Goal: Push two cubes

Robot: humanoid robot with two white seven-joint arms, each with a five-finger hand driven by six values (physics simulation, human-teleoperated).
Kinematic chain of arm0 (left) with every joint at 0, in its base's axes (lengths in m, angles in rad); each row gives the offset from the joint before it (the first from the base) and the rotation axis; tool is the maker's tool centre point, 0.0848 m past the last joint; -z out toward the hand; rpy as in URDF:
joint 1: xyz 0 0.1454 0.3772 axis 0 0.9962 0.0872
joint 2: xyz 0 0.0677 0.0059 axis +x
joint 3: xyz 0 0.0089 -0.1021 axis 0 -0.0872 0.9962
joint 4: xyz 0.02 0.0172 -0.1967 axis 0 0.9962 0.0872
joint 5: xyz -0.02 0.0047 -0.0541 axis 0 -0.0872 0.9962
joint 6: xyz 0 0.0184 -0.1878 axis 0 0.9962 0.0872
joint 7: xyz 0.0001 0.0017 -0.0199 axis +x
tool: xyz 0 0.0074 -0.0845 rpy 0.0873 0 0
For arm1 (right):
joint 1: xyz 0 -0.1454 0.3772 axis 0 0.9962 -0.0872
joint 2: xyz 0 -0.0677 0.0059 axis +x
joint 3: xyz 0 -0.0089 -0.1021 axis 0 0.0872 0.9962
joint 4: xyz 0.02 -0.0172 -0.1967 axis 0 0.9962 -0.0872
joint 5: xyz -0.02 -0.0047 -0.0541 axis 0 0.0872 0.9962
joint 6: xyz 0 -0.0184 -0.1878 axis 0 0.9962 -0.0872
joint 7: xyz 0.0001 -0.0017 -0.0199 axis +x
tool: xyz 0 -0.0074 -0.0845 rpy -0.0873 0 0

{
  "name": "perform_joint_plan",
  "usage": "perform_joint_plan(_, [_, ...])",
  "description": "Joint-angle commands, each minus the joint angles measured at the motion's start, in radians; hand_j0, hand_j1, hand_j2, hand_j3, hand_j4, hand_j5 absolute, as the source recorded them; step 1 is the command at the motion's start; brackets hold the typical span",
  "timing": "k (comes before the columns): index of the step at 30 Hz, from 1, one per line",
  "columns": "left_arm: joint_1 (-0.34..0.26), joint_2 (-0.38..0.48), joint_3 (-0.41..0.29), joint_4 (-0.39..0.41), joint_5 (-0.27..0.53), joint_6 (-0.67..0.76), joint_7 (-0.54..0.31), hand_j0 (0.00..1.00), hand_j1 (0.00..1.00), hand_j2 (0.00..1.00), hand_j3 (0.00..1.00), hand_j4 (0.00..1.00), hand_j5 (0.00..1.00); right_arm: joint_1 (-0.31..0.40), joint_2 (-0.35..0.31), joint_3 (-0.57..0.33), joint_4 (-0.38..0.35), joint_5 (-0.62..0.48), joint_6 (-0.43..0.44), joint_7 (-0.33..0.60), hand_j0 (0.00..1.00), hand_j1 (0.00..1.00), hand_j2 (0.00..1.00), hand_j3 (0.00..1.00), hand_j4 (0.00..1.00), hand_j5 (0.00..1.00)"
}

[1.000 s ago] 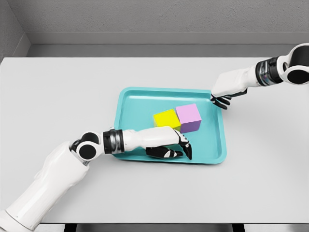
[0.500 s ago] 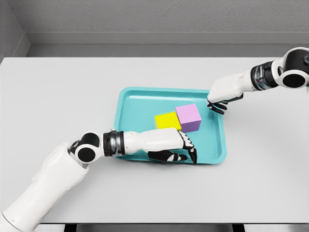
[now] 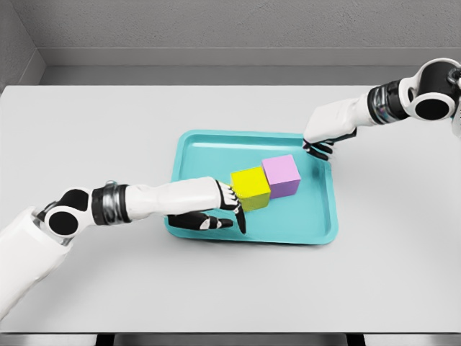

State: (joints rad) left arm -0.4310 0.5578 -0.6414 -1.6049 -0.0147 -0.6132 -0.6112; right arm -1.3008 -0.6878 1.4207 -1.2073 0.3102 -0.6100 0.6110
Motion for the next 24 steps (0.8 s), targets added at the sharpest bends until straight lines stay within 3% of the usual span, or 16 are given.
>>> perform_joint_plan(1, [0.0,0.077,0.02,0.008,0.016,0.002,0.0,0.5,0.5,0.5,0.5,0.5,0.5,0.0,0.042,-0.002,0.015,0.001,0.012,0.0,0.16,0.16,0.16,0.16,0.16,0.16])
perform_joint_plan(3, [0.006,0.137,0.072,0.011,0.03,0.002,0.0,0.62,0.62,0.62,0.62,0.62,0.62,-0.002,0.067,0.0,0.015,0.004,0.013,0.0,0.16,0.16,0.16,0.16,0.16,0.16])
perform_joint_plan(4, [0.006,0.175,0.083,0.011,0.03,0.002,0.0,0.74,0.74,0.74,0.74,0.74,0.74,-0.002,0.076,0.0,0.015,0.006,0.021,0.0,0.16,0.16,0.16,0.16,0.16,0.16])
perform_joint_plan(5, [0.011,0.195,0.123,0.01,0.042,0.002,0.0,0.76,0.76,0.76,0.76,0.76,0.76,-0.002,0.079,0.0,0.015,0.009,0.029,0.0,0.16,0.16,0.16,0.16,0.16,0.16])
perform_joint_plan(8, [0.017,0.177,0.126,0.06,0.053,0.002,0.0,0.77,0.77,0.77,0.77,0.77,0.77,-0.014,0.094,0.0,0.015,0.01,0.047,0.0,0.15,0.15,0.15,0.15,0.15,0.15])
perform_joint_plan(14, [0.006,0.18,0.131,0.068,0.087,0.002,0.0,0.76,0.76,0.76,0.76,0.76,0.76,-0.014,0.097,0.004,0.012,0.01,0.052,0.0,0.15,0.15,0.15,0.15,0.15,0.15])
perform_joint_plan(18, [0.025,0.191,0.232,0.057,0.084,0.002,0.0,0.83,0.83,0.83,0.83,0.83,0.83,-0.014,0.097,0.027,0.008,0.023,0.052,0.0,0.15,0.15,0.15,0.15,0.15,0.15])
perform_joint_plan(24, [0.005,0.189,0.238,-0.003,0.078,0.002,0.0,0.89,0.89,0.89,0.89,0.89,0.89,-0.015,0.105,0.041,0.009,0.023,0.053,0.0,0.14,0.14,0.14,0.14,0.14,0.14])
